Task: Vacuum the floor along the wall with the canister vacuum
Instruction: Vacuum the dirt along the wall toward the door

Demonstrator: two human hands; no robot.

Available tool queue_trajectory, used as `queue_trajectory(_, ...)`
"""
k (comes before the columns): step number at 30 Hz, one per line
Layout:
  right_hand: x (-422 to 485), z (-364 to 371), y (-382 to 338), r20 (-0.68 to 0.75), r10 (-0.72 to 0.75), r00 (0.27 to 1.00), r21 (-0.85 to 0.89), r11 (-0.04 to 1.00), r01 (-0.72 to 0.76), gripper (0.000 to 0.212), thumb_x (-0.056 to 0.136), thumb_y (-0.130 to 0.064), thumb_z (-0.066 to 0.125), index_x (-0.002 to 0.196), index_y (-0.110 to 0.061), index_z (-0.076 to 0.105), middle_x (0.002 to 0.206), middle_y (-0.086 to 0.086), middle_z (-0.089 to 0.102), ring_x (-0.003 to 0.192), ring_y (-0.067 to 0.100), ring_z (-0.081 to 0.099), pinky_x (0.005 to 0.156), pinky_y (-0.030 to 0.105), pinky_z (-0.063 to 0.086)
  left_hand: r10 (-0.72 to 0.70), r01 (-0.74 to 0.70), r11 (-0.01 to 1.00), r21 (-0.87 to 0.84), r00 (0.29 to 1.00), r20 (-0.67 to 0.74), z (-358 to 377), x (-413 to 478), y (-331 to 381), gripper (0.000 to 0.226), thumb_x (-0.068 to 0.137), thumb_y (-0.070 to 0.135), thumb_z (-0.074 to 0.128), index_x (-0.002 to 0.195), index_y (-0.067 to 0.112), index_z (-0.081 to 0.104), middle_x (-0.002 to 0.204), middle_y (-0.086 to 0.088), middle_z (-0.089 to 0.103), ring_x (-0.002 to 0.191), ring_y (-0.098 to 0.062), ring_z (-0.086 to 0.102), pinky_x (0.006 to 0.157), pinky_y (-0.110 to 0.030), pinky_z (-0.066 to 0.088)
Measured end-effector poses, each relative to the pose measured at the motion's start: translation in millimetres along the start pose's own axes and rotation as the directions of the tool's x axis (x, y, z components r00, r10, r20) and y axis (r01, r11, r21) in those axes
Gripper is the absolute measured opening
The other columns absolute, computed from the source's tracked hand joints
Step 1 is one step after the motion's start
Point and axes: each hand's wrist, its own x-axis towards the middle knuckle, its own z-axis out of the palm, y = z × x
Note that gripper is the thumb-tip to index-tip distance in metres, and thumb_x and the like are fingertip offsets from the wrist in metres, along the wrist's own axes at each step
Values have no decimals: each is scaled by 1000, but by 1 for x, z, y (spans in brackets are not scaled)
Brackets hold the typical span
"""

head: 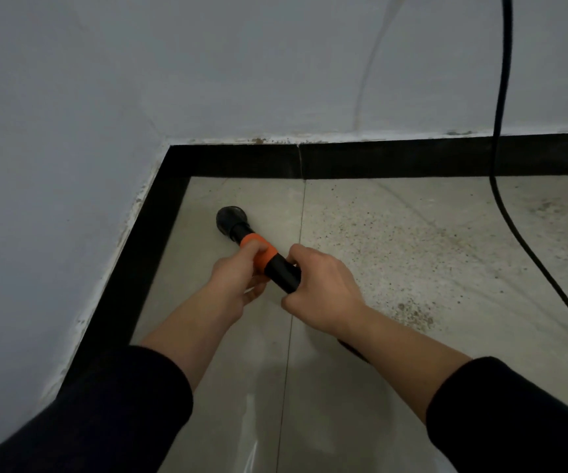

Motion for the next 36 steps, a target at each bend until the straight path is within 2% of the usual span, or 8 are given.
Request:
queue_trajectory(4, 12, 0, 5, 7, -31, 1000, -87, 996, 31, 31, 70, -15, 69, 89, -21, 45, 78, -6, 49, 66, 15, 50, 51, 24, 33, 35, -34, 999, -6, 996, 84, 0, 19, 0, 33, 81, 33, 67, 105, 10, 62, 95, -9, 66, 80, -17, 63, 64, -27, 47)
queue_trajectory(8, 28, -6, -2, 15, -43, 999, -162, 986, 45, 31, 70, -15, 70, 88, -23, 46, 74, -6, 51, 65, 13, 53, 52, 24, 39, 66, -52, 993, -111, 989, 135, -2, 31, 3, 32, 81, 33, 66, 102, 10, 61, 81, -5, 60, 73, -13, 59, 61, -25, 47)
queue_trajectory(12, 37, 7, -27, 8, -51, 999, -156, 986, 52, 31, 72, -14, 70, 94, -22, 49, 78, -4, 54, 69, 16, 55, 56, 27, 46, 80, -69, 983, -171, 995, 57, -22, 37, 7, 27, 84, 33, 66, 100, 12, 59, 88, -6, 63, 78, -14, 62, 62, -24, 48)
queue_trajectory(15, 43, 22, -40, 29, -75, 997, -167, 983, 78, 31, 75, -13, 68, 98, -22, 50, 82, -3, 55, 72, 17, 55, 60, 28, 47, 85, -81, 967, -242, 996, 5, -37, 44, 5, 20, 86, 31, 65, 90, 13, 58, 86, -6, 61, 76, -14, 60, 66, -25, 51)
queue_trajectory(20, 58, 31, -46, 31, -69, 997, -154, 985, 73, 33, 76, -10, 66, 103, -22, 52, 85, -3, 56, 74, 16, 56, 62, 28, 49, 100, -107, 957, -270, 994, -38, -46, 57, 9, 21, 86, 31, 65, 91, 11, 59, 82, -5, 61, 76, -14, 60, 69, -27, 51)
queue_trajectory(25, 74, 38, -47, 1, -69, 998, -93, 993, 69, 33, 76, -7, 64, 105, -19, 56, 86, 1, 60, 75, 19, 59, 68, 38, 56, 134, -158, 943, -294, 986, -101, -46, 72, 13, 16, 87, 32, 65, 84, 18, 57, 96, -8, 65, 93, -19, 64, 78, -30, 52)
queue_trajectory(29, 86, 46, -47, -10, -86, 996, -61, 994, 85, 31, 77, -9, 66, 104, -22, 58, 86, -2, 61, 75, 16, 59, 68, 35, 56, 158, -188, 936, -298, 980, -122, -48, 86, 18, 15, 88, 31, 64, 94, 19, 59, 107, -8, 65, 100, -22, 64, 78, -31, 51)
queue_trajectory(36, 97, 53, -42, -50, -105, 993, 7, 994, 106, 28, 78, -9, 67, 103, -21, 60, 89, -1, 60, 78, 16, 58, 71, 33, 54, 199, -228, 936, -270, 971, -129, -40, 100, 21, 12, 90, 31, 62, 82, 23, 58, 92, -1, 64, 94, -19, 63, 83, -33, 49)
